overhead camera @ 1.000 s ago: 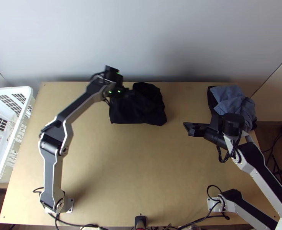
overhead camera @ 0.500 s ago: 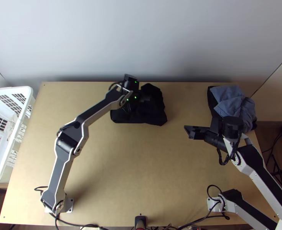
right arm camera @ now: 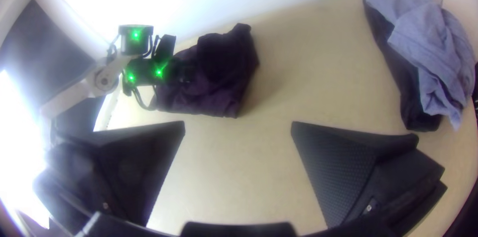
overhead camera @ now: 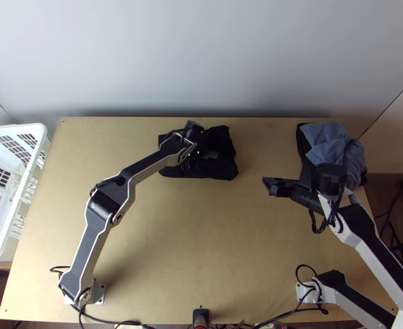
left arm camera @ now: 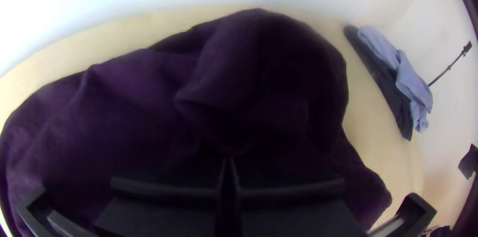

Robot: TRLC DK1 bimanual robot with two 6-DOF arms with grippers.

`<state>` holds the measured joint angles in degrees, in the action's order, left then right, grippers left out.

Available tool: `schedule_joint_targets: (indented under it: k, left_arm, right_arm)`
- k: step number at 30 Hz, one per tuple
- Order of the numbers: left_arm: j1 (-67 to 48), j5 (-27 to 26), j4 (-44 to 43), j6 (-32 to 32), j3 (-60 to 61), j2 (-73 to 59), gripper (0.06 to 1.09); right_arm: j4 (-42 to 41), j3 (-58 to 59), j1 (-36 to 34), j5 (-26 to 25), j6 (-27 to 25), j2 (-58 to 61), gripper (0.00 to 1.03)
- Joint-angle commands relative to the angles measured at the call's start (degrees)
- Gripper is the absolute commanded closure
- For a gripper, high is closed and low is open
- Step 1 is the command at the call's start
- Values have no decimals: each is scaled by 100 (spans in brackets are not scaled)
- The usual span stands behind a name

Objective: Fold the t-shirt

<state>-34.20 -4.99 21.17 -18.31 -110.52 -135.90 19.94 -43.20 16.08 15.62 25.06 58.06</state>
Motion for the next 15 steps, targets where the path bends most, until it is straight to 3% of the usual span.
schedule_joint_targets:
  k: [1,5,6,7,9,15]
  left_arm:
    - [-210,148,221,213,426,116,105]
    - [-52,16,212,222,277,265,103]
    - [18,-54,230,152,162,353,98]
    - [106,-204,300,46,13,450,78]
    - [282,-353,441,-138,-286,696,10]
    - [792,-599,827,-384,-1490,1258,10]
  right_arm:
    - [-26,-136,71,-6,-36,179,4]
    - [62,-259,98,3,-27,214,4]
    - [150,-329,98,3,-27,223,4]
    - [220,-391,106,3,-27,223,4]
    - [414,-540,106,3,-63,223,4]
    - [607,-663,106,3,-89,56,4]
